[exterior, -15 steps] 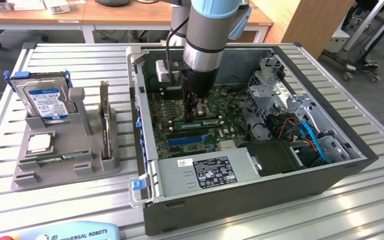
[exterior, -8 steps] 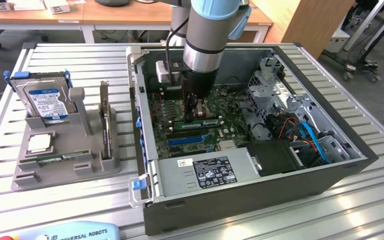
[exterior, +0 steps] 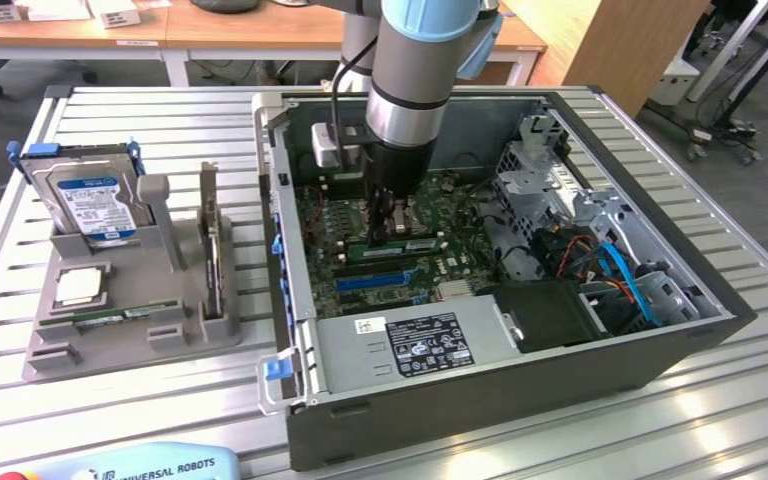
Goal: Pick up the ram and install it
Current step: 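Press down the ram until it locks into place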
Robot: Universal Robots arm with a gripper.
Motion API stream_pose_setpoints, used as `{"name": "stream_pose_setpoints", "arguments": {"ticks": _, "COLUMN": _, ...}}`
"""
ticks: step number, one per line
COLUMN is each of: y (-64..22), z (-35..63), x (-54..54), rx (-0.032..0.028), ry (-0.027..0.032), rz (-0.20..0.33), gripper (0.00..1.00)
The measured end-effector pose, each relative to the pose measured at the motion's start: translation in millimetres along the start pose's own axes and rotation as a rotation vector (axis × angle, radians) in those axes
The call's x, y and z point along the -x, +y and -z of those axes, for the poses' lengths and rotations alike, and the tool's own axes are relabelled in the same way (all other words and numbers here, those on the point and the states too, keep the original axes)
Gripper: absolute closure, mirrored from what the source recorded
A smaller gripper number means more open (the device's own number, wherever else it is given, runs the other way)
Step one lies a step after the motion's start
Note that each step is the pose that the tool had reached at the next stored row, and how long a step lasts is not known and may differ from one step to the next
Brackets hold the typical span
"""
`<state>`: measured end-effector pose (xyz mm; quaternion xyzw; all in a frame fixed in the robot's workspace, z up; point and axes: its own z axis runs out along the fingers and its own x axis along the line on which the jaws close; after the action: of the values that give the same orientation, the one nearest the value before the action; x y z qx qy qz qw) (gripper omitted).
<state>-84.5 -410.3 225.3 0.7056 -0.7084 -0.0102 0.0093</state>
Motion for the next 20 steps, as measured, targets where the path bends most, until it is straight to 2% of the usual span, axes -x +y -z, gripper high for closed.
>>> {"name": "stream_pose_setpoints", "arguments": {"ticks": 20, "y": -0.1, "z": -2.6, "x": 0.0, "rx": -0.0001, "ry": -0.0002, "rz": 0.000, "gripper": 0.90}}
